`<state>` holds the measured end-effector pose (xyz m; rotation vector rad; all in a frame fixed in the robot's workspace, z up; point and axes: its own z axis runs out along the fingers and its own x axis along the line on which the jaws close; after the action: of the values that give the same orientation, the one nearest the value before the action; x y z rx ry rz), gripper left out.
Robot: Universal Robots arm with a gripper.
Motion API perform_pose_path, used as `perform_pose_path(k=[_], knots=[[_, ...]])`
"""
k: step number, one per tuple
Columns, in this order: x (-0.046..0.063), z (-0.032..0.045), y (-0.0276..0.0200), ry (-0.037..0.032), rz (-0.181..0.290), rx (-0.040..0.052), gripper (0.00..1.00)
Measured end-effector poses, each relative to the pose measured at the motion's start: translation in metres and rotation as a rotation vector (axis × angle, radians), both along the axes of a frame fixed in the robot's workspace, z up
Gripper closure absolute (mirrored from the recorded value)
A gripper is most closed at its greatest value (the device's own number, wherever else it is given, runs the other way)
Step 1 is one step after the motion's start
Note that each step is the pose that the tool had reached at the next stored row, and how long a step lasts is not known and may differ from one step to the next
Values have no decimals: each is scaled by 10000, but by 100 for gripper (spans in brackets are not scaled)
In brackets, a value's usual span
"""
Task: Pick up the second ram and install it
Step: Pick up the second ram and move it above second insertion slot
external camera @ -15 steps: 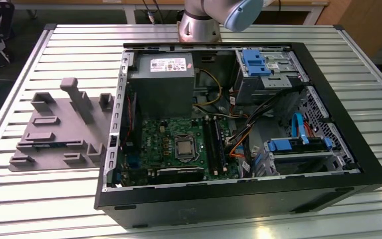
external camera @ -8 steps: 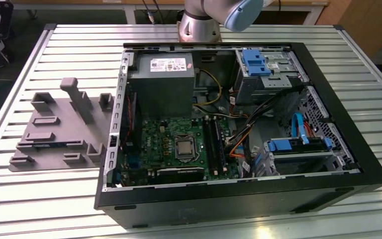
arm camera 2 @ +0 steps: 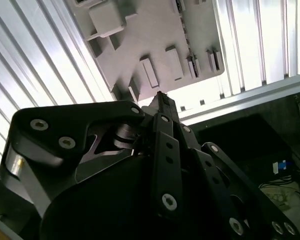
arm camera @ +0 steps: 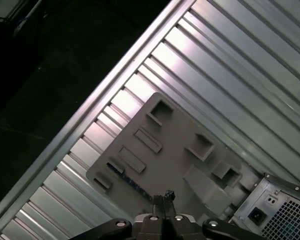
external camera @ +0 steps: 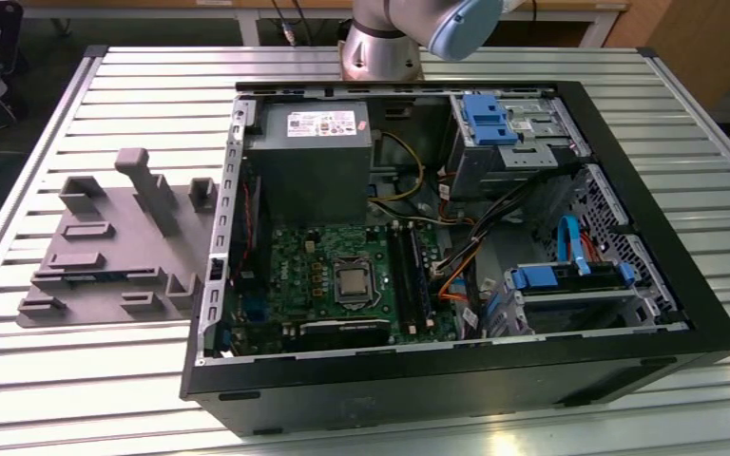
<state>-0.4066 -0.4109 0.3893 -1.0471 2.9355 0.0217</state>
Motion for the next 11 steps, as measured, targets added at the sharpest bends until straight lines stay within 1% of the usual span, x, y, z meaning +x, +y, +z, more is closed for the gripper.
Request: perform_pose_path(k=[11], knots=[[-17,-8,-5,0,1081,-3,89]])
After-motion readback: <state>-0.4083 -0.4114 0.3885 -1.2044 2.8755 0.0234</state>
